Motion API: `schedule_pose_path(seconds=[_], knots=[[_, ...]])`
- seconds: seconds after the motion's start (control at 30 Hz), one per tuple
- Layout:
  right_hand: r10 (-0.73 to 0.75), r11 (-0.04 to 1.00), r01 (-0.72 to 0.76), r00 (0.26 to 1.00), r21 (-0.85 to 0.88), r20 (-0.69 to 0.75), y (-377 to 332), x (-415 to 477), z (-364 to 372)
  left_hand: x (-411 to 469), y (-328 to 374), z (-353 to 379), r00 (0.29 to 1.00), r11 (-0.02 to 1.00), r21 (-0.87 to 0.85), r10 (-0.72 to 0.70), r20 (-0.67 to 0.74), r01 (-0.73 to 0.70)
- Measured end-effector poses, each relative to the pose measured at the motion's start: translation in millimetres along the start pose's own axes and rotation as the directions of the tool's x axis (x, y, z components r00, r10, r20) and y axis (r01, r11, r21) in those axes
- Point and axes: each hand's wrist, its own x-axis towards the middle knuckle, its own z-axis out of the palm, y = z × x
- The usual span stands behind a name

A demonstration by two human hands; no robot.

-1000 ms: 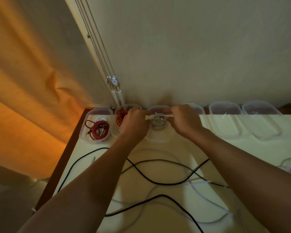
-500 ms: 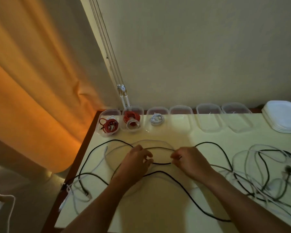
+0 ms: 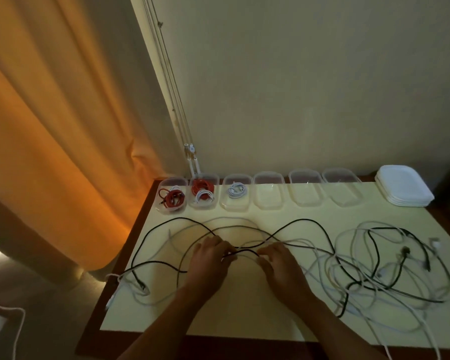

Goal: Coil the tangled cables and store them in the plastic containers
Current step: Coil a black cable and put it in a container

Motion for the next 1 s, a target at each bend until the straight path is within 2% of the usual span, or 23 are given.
schedule_pose_path(seconds=[0.1,0.17,0.27,0.33,0.4,0.53,0.67,0.77,0.9,0.97,1.0], knots=[[0.005,0.991,0.003,0.998,0.137,-0.056,-22.3,10.2,-23.9,6.1,15.1,-21.6,0.997,0.991,-0.119,0.049,-0.053,-0.055],[0.004,0.977,0.005,0.999,0.215,-0.044,-37.6,12.6,-44.1,11.0,24.4,-38.1,0.996,0.981,-0.181,0.059,-0.074,-0.072],[-0.077,0.986,0.079,0.997,0.148,-0.016,-54.9,14.3,-70.8,17.2,37.7,-58.7,0.989,0.979,-0.168,0.097,-0.115,-0.115],[-0.154,0.983,0.156,0.987,0.092,-0.035,-64.4,16.2,-87.0,19.2,50.0,-71.4,0.991,0.971,-0.226,0.057,-0.124,-0.084],[-0.187,0.978,0.193,0.980,0.077,-0.075,-75.9,17.2,-104.5,21.8,65.3,-83.1,0.991,0.948,-0.313,0.017,-0.132,-0.059],[-0.226,0.952,0.256,0.958,0.171,-0.176,-102.6,17.5,-145.8,27.9,94.2,-105.1,0.995,0.867,-0.498,-0.042,-0.093,-0.010],[-0.225,0.949,0.279,0.926,0.145,-0.303,-119.6,20.1,-195.0,28.8,99.4,-127.6,0.993,0.859,-0.511,-0.034,-0.113,-0.029],[-0.201,0.939,0.297,0.882,0.173,-0.426,-128.9,22.1,-236.6,24.6,100.3,-149.2,0.991,0.847,-0.532,-0.054,-0.125,-0.021],[-0.059,0.888,0.344,0.743,0.305,-0.667,-135.2,24.0,-294.1,17.8,105.7,-178.8,0.980,0.819,-0.573,-0.138,-0.144,0.031],[0.001,0.913,0.295,0.688,0.282,-0.725,-131.9,21.6,-315.1,13.8,114.4,-191.4,0.962,0.732,-0.679,-0.226,-0.156,0.062],[0.015,0.931,0.253,0.693,0.263,-0.721,-130.0,18.1,-320.9,11.4,118.3,-197.3,0.956,0.662,-0.746,-0.260,-0.137,0.073]])
